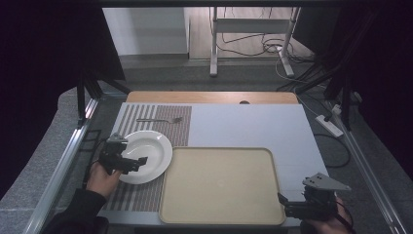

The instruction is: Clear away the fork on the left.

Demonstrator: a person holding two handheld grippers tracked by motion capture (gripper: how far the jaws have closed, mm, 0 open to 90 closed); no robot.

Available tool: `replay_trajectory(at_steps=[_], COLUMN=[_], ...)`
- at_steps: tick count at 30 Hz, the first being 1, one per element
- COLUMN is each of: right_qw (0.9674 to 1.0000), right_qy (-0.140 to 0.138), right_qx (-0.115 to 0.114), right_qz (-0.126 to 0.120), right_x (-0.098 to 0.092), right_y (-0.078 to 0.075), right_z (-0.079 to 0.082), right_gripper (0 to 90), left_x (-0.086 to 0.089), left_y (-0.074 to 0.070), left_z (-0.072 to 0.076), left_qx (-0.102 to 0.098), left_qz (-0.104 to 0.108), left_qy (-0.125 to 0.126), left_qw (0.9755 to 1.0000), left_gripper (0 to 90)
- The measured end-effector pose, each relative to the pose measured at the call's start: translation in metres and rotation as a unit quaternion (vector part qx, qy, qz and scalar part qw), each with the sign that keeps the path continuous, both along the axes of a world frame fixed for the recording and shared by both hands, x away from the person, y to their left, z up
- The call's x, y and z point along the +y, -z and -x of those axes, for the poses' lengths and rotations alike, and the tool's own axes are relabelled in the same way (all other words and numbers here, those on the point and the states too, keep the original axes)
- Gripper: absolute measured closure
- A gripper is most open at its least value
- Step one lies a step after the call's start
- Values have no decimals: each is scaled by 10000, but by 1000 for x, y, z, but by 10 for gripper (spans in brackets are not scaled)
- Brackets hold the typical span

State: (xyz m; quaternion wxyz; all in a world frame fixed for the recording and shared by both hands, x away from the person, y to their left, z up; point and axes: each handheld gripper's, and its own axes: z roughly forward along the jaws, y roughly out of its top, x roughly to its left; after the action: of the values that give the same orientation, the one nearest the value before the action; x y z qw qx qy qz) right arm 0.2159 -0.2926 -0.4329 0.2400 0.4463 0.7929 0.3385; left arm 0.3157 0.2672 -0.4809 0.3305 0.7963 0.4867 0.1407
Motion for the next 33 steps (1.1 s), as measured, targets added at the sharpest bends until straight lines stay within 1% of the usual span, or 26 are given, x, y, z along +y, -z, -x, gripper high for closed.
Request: replay_trajectory(at_steps=[3, 7, 10, 16, 23, 33], right_qw=[10000, 10000, 10000, 10000, 10000, 10000], right_qy=[-3, -8, -10, -9, -11, -11], right_qx=[2, 5, 7, 16, 20, 32], right_qz=[1, 4, 7, 7, 11, 12], right_x=[0, 0, 0, 0, 0, 0], right_y=[0, 0, 0, 0, 0, 0], right_z=[0, 0, 0, 0, 0, -1], right_gripper=[0, 0, 0, 0, 0, 0], left_x=[-1, -1, -2, -3, -3, -1], left_y=[1, 1, 1, 1, 5, 11], left_z=[-5, -13, -19, -31, -48, -74], left_qx=[-40, -60, -74, -27, 80, 197], left_qz=[-84, -48, -140, 6, -8, 74], left_qy=[0, -24, -45, -7, 32, -1], left_qw=[10000, 10000, 9999, 10000, 10000, 9998], left_gripper=[0, 0, 0, 0, 0, 0])
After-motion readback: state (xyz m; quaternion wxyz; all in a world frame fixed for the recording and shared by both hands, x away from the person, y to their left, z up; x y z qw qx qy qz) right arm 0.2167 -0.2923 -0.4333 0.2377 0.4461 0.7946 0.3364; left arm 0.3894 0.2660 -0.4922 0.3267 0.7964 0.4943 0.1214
